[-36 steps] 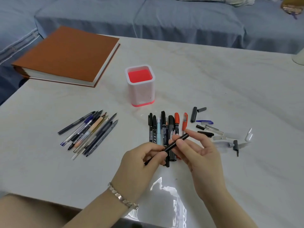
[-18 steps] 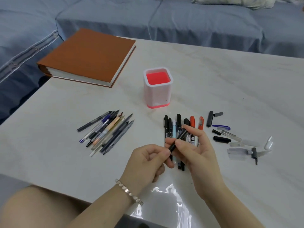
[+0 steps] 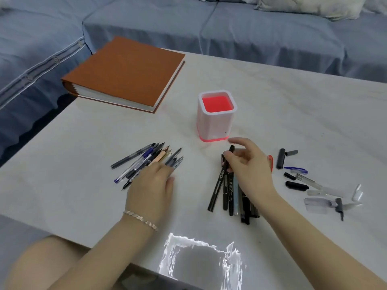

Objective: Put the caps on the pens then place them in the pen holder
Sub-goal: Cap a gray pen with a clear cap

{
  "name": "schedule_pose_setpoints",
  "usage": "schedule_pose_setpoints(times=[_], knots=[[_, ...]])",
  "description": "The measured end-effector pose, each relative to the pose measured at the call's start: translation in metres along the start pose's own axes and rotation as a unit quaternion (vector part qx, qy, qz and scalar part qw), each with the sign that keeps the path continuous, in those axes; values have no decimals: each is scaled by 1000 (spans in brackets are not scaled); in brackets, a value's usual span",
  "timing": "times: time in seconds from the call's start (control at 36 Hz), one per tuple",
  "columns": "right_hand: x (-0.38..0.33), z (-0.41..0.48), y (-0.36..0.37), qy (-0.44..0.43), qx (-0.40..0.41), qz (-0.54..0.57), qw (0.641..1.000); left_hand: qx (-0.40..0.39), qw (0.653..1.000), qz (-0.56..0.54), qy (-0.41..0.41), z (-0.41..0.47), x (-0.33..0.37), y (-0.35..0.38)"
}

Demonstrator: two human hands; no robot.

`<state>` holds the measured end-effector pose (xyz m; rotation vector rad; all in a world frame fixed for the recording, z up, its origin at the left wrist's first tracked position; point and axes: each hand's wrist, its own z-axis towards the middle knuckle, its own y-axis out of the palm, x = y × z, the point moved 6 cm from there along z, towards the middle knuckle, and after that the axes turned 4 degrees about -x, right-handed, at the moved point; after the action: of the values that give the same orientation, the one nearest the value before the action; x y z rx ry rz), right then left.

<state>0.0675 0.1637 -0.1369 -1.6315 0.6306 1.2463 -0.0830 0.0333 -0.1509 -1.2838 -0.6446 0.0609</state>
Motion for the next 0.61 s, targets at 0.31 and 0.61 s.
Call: schedule_pose_setpoints(times=[0.31,0.61], knots=[[33,3,37,-98,-89,-402,906,-95,984,148,-24,13,-11,35],[61,9,-53,-63,-5,-323,944,-131,988,-72,-42,12,38,36]])
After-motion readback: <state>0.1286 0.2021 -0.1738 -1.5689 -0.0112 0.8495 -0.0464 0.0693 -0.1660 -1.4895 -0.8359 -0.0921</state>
